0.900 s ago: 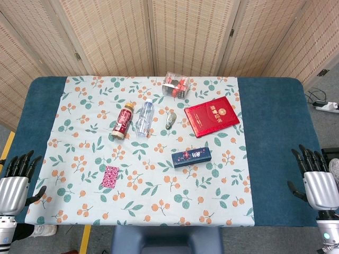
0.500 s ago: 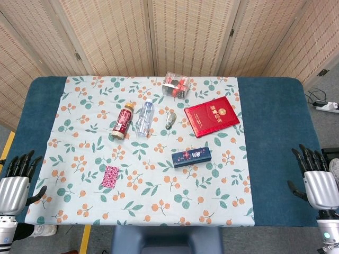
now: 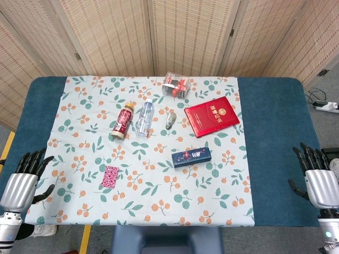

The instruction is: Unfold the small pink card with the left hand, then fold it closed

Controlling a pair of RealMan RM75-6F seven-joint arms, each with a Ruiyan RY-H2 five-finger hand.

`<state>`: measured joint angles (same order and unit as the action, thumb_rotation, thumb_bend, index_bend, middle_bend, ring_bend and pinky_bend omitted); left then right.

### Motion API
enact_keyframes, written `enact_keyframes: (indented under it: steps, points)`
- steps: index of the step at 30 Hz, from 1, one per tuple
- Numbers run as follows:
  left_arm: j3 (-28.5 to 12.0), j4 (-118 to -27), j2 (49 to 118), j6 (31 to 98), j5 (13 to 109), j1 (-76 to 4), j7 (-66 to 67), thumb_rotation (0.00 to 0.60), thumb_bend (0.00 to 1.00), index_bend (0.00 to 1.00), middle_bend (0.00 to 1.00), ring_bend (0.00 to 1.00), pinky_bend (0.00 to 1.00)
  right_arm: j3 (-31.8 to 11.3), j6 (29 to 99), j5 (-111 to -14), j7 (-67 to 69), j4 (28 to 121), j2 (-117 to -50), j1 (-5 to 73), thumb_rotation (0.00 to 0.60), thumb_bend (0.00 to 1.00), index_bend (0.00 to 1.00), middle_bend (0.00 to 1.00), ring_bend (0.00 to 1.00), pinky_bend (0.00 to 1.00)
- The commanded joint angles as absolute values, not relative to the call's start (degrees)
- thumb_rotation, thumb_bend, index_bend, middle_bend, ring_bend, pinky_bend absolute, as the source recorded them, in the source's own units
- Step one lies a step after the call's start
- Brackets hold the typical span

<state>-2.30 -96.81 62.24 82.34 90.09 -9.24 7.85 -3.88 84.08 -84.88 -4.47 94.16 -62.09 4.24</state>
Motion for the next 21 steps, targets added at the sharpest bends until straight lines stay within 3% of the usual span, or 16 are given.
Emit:
enact_keyframes:
  steps: [1, 5, 14, 21]
  points:
    - [-2.01, -96.87, 61.39, 80.35, 92.09, -11.14, 6.50, 0.600, 0.40, 0.18, 0.02, 0.01, 0.00, -3.95, 84.08, -84.85, -4.58, 94.32, -61.99, 4.28, 0.600, 0.32, 0.00, 0.00, 0.00, 0.00]
    - [-1.84, -96.35, 61.06, 77.34, 94.61, -14.04, 5.14, 0.600, 0.60, 0.19, 0.02, 0.01, 0.00, -4.00, 84.18, -84.75, -4.74, 94.57, -61.78, 4.24, 0.600, 0.32, 0.00, 0.00, 0.00, 0.00]
    - [-1.62, -94.86, 62.08, 68.30, 99.32, -22.43, 3.56, 0.600, 0.87, 0.28, 0.02, 0.00, 0.00, -4.17, 84.30, -84.67, -5.33, 94.90, -61.70, 4.33, 0.600, 0.32, 0.00, 0.00, 0.00, 0.00]
    - [-0.82, -94.58, 63.95, 62.00, 102.24, -28.15, 4.19, 0.600, 0.96, 0.28, 0.00, 0.00, 0.00, -4.14, 84.12, -84.58, -5.91, 95.65, -61.42, 4.41, 0.600, 0.32, 0.00, 0.00, 0.00, 0.00]
